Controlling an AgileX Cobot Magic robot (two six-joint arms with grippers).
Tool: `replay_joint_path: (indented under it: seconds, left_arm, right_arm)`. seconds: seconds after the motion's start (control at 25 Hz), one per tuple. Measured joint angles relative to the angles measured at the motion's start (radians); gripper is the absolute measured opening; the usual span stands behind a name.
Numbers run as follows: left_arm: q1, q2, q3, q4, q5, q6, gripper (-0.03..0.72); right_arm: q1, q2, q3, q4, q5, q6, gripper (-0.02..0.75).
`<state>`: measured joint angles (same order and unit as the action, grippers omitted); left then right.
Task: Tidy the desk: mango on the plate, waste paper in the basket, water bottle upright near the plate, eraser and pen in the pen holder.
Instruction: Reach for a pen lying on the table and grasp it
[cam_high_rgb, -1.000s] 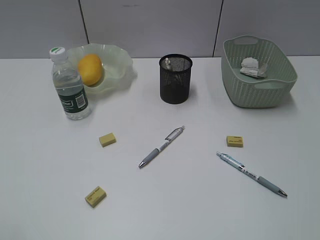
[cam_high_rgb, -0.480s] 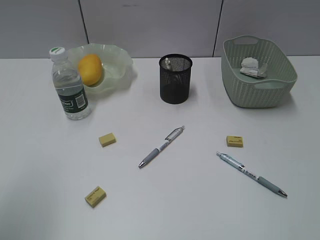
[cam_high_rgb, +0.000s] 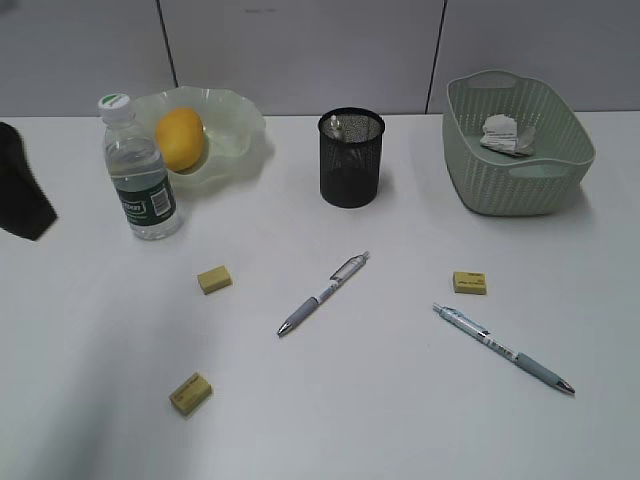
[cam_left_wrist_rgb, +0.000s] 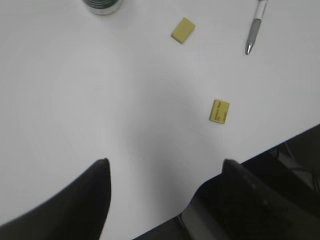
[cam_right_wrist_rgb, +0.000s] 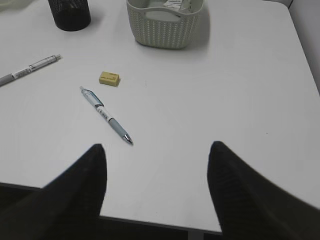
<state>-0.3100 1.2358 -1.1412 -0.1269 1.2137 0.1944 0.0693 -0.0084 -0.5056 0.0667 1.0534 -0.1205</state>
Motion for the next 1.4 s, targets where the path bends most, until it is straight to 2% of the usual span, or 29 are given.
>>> replay_joint_path:
  seconds: [0.16, 0.36, 0.52, 0.92, 1.4]
  left_arm:
    - [-0.162, 0.171, -0.06, 0.078, -0.026, -0.023, 0.52]
    - [-0.275, 0.385, -0.172, 0.095, -0.1, -0.029, 0.52]
    - [-0.338, 0.553, -0.299, 0.106, -0.119, -0.029, 0.52]
    - [-0.388, 0.886, -0.565, 0.108, -0.132, -0.02, 0.489]
    - [-0.398, 1.038, -0.598, 0.094, -0.165, -0.014, 0.444]
  right_arm:
    - [0.0, 0.0, 0.0, 0.0, 0.0, 0.001, 0.495]
    - [0.0, 0.0, 0.0, 0.0, 0.0, 0.001, 0.491]
    - [0.0, 0.0, 0.0, 0.0, 0.0, 0.001, 0.491]
    - [0.0, 0.0, 0.0, 0.0, 0.0, 0.001, 0.491]
    - [0.0, 0.0, 0.0, 0.0, 0.0, 0.001, 0.491]
